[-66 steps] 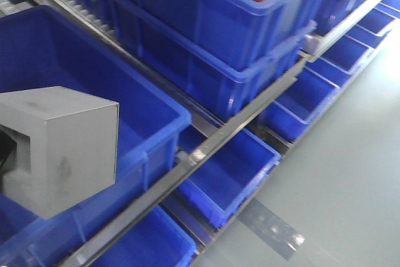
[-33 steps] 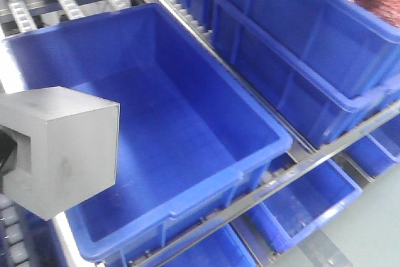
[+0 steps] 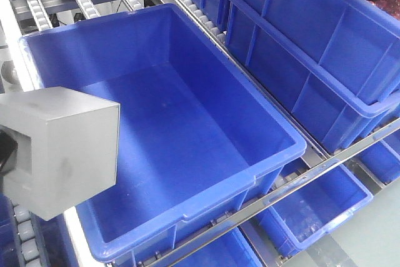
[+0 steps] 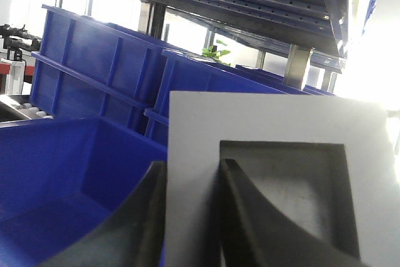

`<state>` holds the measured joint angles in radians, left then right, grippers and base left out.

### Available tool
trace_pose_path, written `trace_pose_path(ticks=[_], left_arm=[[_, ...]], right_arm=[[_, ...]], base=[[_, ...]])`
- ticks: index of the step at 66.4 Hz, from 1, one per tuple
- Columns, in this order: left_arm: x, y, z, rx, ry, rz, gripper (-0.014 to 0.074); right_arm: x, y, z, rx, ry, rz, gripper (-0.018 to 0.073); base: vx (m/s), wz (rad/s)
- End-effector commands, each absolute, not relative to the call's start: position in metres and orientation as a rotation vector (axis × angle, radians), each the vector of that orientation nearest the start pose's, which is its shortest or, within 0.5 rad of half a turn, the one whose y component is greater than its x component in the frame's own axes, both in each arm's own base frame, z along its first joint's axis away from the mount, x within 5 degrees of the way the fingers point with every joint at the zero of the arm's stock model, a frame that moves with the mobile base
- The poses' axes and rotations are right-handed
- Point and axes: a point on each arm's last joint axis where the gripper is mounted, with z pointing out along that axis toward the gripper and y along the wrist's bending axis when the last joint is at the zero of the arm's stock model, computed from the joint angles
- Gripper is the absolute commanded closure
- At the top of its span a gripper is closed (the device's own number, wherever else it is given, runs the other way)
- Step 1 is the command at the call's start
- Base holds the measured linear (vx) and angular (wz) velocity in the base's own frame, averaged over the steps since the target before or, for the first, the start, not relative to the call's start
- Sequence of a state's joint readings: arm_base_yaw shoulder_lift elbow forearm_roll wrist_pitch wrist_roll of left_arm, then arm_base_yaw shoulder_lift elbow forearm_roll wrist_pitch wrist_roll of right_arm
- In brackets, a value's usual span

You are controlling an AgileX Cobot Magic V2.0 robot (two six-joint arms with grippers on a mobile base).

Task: Sort gray base to blue bin
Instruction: 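Turn and approach the open blue bins on the shelf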

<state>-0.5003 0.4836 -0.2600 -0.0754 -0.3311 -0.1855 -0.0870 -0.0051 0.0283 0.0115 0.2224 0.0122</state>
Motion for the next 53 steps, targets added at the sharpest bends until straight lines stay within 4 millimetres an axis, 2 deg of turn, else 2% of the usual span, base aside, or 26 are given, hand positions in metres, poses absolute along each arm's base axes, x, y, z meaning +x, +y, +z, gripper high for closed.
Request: trace_pose_path(ticks=[1,53], left_arm=[[0.0942,-0.0485,0.3124,0.117,1.267,-0.651,0.0594],[0.0942,-0.0485,0.3124,0.117,1.267,-0.651,0.0594]], right_arm=[[0.0580,-0.0052,0.1886,0.081,1.676,-0.062,0.0564],[0.0580,-0.0052,0.1886,0.081,1.676,-0.062,0.0564]], base=[[0.00,0.00],[-0.03,-0.03]])
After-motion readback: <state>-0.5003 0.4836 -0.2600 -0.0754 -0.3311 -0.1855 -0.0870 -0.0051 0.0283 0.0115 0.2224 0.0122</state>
